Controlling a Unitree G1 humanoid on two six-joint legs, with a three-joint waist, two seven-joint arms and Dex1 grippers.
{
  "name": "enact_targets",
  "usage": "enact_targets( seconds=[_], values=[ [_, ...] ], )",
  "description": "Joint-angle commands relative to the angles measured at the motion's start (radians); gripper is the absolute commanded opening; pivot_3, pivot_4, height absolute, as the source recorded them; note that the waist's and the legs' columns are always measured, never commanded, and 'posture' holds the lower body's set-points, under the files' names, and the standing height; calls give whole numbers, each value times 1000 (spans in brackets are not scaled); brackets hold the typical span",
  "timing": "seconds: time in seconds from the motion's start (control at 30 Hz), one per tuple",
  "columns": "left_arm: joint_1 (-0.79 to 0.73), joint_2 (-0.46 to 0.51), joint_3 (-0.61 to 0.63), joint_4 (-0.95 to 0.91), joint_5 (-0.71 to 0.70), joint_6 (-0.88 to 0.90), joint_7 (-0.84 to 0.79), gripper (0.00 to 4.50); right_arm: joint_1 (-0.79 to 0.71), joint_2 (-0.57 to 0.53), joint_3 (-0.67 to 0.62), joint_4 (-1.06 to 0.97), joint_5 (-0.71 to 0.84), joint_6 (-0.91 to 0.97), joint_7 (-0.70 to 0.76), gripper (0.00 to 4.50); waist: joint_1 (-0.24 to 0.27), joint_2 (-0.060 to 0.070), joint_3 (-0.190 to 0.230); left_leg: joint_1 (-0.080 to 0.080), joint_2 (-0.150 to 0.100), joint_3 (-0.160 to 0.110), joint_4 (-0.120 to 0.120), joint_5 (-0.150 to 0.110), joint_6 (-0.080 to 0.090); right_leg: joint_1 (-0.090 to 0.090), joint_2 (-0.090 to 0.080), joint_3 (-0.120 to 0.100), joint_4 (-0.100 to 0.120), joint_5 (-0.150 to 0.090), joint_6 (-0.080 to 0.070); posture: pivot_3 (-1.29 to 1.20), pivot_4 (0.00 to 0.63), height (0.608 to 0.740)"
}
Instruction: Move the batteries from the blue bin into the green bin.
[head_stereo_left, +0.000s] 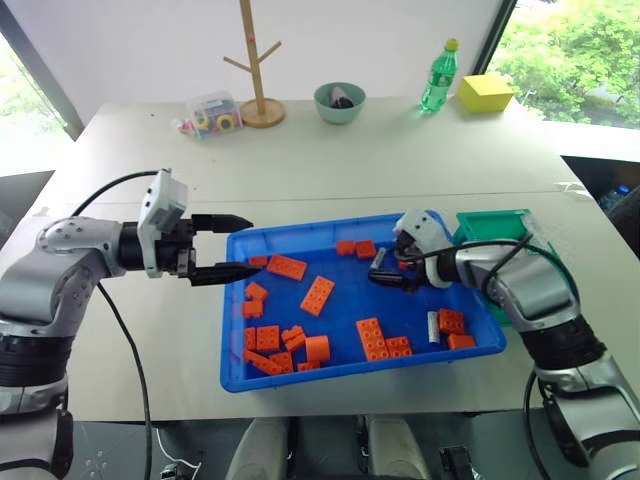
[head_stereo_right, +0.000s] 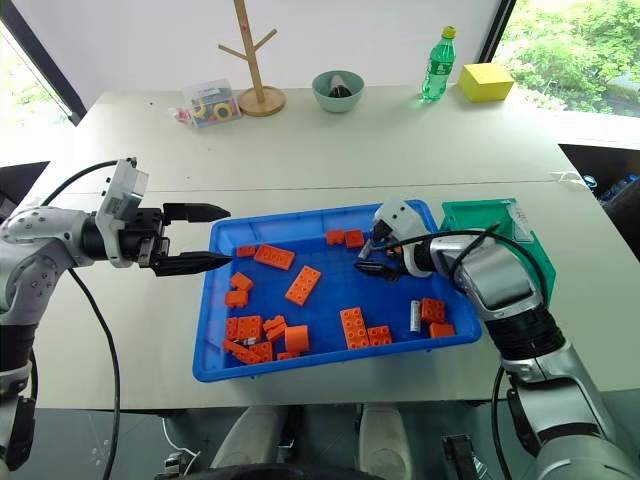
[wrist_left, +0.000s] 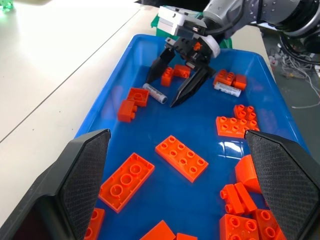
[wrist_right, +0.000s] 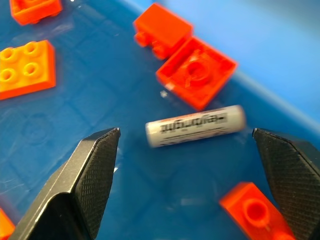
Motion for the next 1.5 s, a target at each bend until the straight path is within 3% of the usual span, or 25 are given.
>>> enact_targets(
  seconds=[0.03, 0.47, 0.57, 0.63, 0.67, 0.83, 0.97, 1.13, 1.33, 1.5],
  values=[
    [-22, 14, 25, -17, -10, -7, -2, 4500, -5, 20, -34, -8, 0, -35, -14, 4339, 0, 0, 0, 0, 0, 0, 0, 0, 0, 0, 0, 0, 0, 0, 0, 0, 150, 703],
    [-43, 10, 19, -8, -6, -6, -2, 4500, 3, 0, 6, 43, -54, -132, 37, 4339, 0, 0, 0, 0, 0, 0, 0, 0, 0, 0, 0, 0, 0, 0, 0, 0, 150, 703],
    [-43, 11, 20, -8, -6, -5, -1, 4500, 5, 2, 5, 39, -55, -131, 43, 3579, 0, 0, 0, 0, 0, 0, 0, 0, 0, 0, 0, 0, 0, 0, 0, 0, 150, 703],
    [-42, 10, 21, -10, -8, -4, 1, 4500, 5, 5, 2, 34, -56, -129, 39, 2534, 0, 0, 0, 0, 0, 0, 0, 0, 0, 0, 0, 0, 0, 0, 0, 0, 150, 703],
    [-43, 9, 20, -9, -7, -5, 2, 4500, 4, 7, 1, 34, -56, -128, 37, 2240, 0, 0, 0, 0, 0, 0, 0, 0, 0, 0, 0, 0, 0, 0, 0, 0, 150, 703],
    [-44, 7, 19, -9, -6, -6, 5, 4500, -4, -1, -16, 3, -47, -104, 32, 2242, 0, 0, 0, 0, 0, 0, 0, 0, 0, 0, 0, 0, 0, 0, 0, 0, 150, 703],
    [-44, 6, 18, -12, -8, -5, 7, 4500, -35, -34, -104, -119, 27, 10, 39, 2242, 1, 0, 0, 0, 0, 0, 0, 0, 0, 0, 0, 0, 0, 0, 0, 0, 150, 703],
    [-40, 5, 16, -14, -8, -6, 5, 4500, -67, -180, -300, -270, 118, 158, 51, 2242, 6, 0, 0, 0, 0, 0, 0, 0, 0, 0, 0, 0, 0, 0, 0, 0, 150, 703],
    [-47, -7, 3, 9, 2, -21, -2, 4500, 116, -396, -547, -273, 122, 209, 69, 2242, 23, 0, 0, -1, 0, 0, 0, 0, 0, 0, -1, -1, -2, 0, 0, 0, 150, 703],
    [-89, -34, -26, 42, 16, -35, -12, 4500, 303, -384, -631, -284, 131, 208, 47, 2242, 24, 0, 0, -1, 0, 1, 0, 0, 0, 1, -1, 0, -2, 0, 0, 0, 150, 703]
  ],
)
